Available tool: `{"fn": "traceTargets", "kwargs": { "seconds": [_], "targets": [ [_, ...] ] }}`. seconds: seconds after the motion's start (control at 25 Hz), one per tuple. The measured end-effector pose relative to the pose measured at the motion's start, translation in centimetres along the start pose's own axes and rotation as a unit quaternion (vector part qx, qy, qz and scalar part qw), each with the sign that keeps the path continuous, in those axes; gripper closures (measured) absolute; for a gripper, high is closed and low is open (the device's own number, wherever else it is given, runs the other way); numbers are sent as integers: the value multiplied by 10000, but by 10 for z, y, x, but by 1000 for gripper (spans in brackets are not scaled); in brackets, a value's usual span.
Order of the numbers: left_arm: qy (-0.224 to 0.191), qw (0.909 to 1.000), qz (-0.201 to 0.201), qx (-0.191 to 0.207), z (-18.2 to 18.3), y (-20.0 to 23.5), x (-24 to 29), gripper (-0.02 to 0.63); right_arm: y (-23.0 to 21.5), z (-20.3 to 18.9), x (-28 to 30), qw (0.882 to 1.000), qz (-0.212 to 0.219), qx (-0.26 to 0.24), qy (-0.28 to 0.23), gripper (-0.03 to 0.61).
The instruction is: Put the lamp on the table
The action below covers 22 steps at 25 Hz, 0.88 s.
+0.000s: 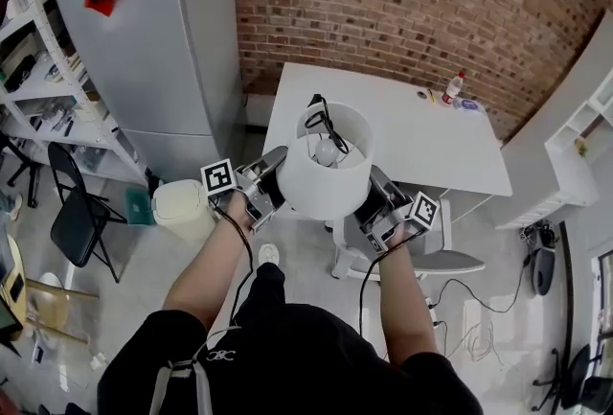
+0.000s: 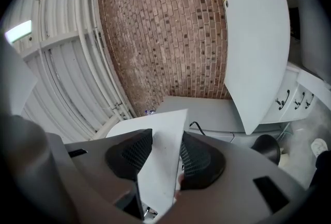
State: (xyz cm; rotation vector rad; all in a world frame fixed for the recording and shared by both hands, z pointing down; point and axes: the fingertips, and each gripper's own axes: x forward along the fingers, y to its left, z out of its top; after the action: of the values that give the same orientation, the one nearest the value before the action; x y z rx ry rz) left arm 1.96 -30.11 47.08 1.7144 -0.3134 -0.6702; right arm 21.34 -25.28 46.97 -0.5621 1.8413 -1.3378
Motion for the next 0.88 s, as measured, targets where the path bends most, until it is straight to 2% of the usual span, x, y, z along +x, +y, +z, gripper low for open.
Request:
{"fn": "traceTargets", "kwargs": {
  "seconds": [0.28, 0.56, 0.88],
  "targets": [
    [149, 9999, 42, -45, 89, 33, 61, 407, -42, 62, 75, 9999, -23, 34, -149, 422],
    [325, 9995, -48, 26, 185, 46, 123, 408, -68, 119, 161, 9998, 19, -53, -203, 422],
    [532, 9985, -57, 94, 263, 65, 166, 408, -101, 166, 233, 9996, 131, -141, -188, 421]
  ]
}}
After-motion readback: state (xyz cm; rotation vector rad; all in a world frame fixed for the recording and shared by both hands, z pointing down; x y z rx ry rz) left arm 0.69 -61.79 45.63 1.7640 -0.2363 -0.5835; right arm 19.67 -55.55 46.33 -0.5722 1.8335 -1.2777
